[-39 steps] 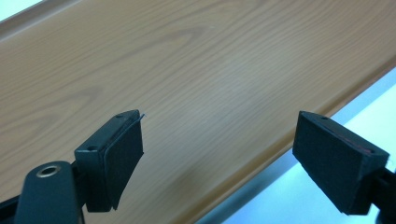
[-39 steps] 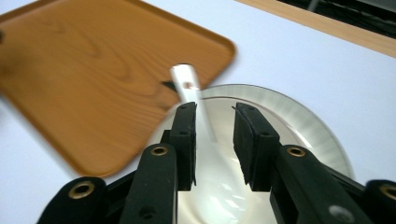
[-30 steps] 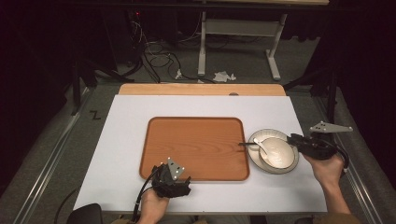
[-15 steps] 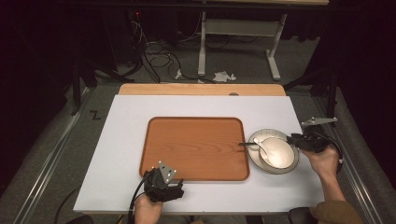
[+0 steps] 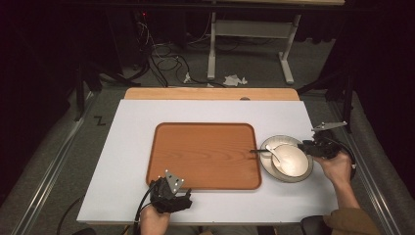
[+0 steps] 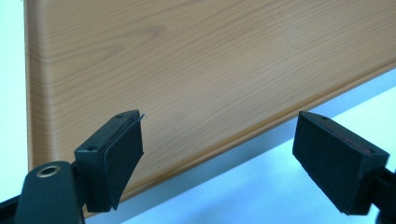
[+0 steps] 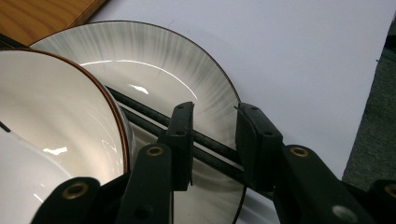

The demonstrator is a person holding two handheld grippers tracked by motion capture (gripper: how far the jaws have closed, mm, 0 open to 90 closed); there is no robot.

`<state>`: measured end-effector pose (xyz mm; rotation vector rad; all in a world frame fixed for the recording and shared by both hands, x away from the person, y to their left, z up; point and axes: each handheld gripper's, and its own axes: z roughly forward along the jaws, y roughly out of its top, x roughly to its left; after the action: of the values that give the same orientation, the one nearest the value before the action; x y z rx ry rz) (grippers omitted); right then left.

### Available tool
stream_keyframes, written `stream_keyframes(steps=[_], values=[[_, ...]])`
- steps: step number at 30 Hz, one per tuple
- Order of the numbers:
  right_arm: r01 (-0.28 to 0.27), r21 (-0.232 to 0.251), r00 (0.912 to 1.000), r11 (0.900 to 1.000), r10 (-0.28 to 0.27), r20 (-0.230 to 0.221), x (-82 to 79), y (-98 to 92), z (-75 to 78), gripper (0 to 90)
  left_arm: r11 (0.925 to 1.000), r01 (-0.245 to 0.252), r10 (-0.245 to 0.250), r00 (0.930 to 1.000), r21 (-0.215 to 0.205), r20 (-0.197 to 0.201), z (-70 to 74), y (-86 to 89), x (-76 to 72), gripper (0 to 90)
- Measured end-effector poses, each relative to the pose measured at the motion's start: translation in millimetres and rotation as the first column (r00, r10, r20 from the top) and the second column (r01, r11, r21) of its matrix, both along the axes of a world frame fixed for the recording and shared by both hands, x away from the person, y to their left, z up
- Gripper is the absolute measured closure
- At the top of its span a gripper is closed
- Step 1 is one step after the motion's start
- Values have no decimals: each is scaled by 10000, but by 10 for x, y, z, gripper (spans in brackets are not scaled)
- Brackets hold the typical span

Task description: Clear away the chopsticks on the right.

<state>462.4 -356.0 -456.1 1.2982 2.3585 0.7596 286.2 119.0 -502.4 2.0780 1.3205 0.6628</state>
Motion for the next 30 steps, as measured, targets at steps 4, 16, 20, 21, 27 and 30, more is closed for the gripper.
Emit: stream_keyframes(steps=[4,16,20,21,27,30], values=[[18,46,10000,10000,-18,-45,17,4,-13,682,10000,3,-3,10000,-9,-22,-3,2,2,165],[-31,64,9999,10000,32,-157,59,1,-13,702,10000,32,-32,10000,11,-93,-10,0,4,165],[-143,166,9996,9998,147,-227,56,-9,-9,748,10000,22,-22,9999,7,-101,-12,1,5,165],[-158,147,9996,9998,161,-251,54,-12,-6,750,10000,22,-22,9999,7,-98,-11,1,4,165],[-268,47,9993,9996,269,-265,69,7,-28,707,10000,37,-37,9999,22,-99,-15,-6,2,165],[-306,64,9992,9995,307,-240,67,14,-17,775,10000,23,-23,10000,21,-95,-13,0,4,165]])
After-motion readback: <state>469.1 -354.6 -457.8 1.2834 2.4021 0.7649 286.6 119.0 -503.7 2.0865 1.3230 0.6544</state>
